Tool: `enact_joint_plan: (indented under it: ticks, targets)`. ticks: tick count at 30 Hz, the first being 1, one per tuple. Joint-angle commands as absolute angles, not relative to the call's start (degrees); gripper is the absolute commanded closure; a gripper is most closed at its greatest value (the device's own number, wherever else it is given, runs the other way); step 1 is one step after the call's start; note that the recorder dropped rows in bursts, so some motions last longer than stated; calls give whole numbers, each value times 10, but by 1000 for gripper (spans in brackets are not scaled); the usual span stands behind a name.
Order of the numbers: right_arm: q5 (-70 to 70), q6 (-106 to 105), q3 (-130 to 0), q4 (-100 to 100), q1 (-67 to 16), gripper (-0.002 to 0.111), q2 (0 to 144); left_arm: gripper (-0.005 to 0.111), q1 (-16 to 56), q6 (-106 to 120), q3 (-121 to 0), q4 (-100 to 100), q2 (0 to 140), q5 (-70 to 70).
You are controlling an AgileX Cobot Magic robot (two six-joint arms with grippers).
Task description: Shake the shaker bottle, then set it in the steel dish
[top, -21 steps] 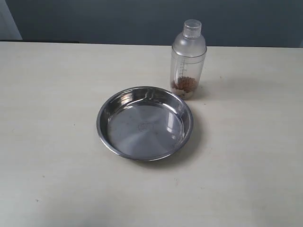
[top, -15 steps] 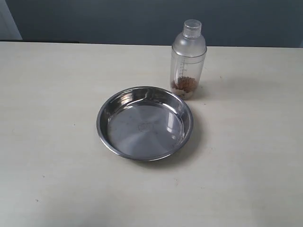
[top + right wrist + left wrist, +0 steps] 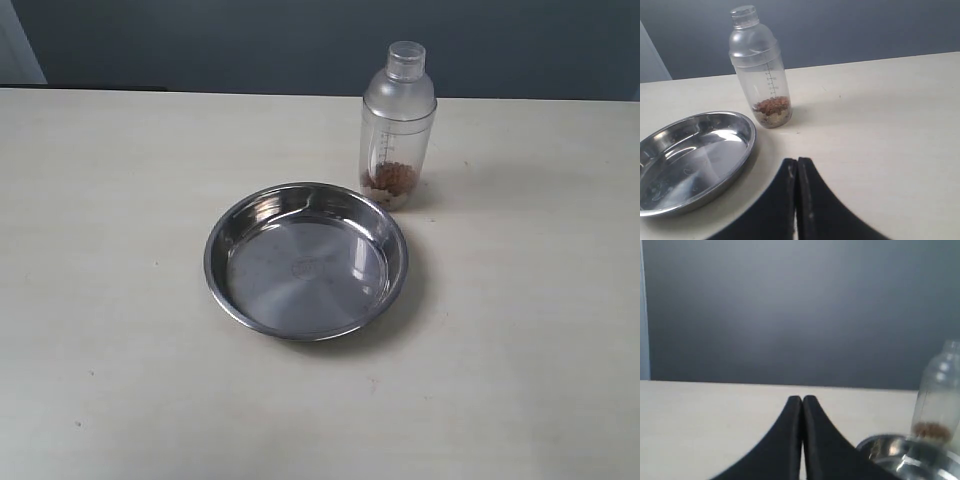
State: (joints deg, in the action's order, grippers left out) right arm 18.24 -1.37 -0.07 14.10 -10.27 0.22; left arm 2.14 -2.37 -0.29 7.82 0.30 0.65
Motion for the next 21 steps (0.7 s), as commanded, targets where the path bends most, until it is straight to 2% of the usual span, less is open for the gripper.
enact_joint_plan:
  ticks: [1, 10, 16, 21]
  targets:
    - [177, -15, 0, 141, -103, 109, 0, 106, 24, -45, 0, 159, 0, 75]
    - [177, -15, 0, 141, -103, 109, 0, 106, 24, -135, 0, 163, 0, 130]
    - [177, -15, 0, 141, -103, 109, 0, 106, 24, -175, 0, 160, 5, 275]
    - [177, -15, 0, 141, -103, 109, 0, 106, 24, -175, -98, 22, 145, 291]
